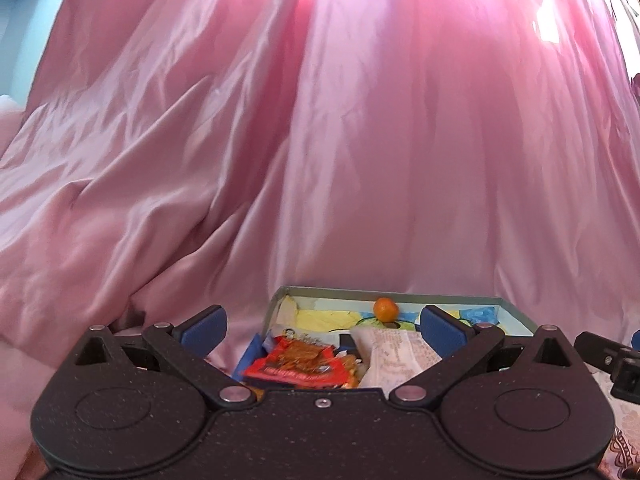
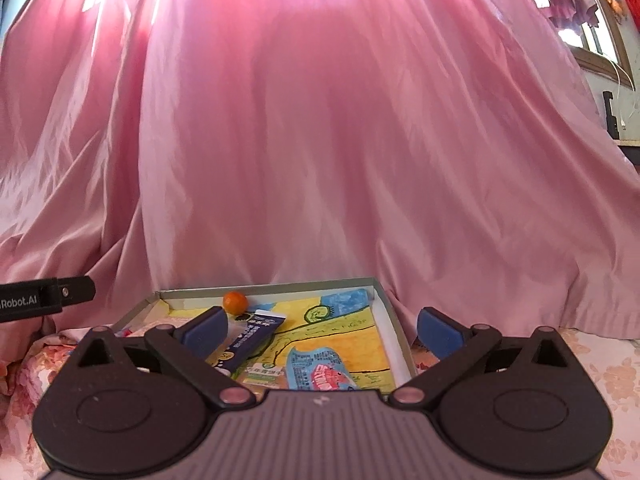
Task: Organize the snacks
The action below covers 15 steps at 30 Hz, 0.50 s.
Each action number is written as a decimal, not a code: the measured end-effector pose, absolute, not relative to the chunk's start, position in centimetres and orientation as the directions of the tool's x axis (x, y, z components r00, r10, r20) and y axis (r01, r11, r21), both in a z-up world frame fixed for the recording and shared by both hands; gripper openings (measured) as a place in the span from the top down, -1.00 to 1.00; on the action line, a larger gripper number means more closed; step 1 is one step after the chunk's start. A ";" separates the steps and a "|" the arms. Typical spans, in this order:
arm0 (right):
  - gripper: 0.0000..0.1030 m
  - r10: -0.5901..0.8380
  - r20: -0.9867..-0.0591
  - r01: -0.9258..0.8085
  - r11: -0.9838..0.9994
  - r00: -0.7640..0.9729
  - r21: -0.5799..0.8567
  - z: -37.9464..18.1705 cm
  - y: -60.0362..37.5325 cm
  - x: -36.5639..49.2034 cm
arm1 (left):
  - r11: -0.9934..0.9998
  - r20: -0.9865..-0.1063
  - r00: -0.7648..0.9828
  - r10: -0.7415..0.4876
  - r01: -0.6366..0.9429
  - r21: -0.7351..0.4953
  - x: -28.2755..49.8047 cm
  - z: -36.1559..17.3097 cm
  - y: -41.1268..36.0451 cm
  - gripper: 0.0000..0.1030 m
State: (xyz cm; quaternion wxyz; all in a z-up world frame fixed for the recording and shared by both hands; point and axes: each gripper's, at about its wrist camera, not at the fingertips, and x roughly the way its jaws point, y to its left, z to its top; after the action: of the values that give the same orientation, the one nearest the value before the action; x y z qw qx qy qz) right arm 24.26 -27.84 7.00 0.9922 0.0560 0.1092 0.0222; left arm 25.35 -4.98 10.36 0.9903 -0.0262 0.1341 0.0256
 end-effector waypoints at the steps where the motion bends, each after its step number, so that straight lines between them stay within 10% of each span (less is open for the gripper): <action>1: -1.00 0.059 -0.212 -0.034 0.993 0.975 0.117 7.0 -27.8 23.9 | 0.997 -0.266 0.963 0.048 -0.061 -0.043 24.9 10.3 -4.8 -0.99; 15: -1.00 0.131 -0.185 -0.114 0.989 0.974 0.098 7.2 -26.3 18.6 | 0.987 -0.316 0.944 0.092 -0.127 -0.094 20.0 9.4 -1.8 -0.99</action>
State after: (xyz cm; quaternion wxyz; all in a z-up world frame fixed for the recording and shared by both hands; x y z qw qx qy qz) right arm 18.59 -26.31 7.19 0.9925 0.0435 0.0960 0.0616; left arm 20.02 -1.77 9.36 0.9843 -0.0566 0.1574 0.0555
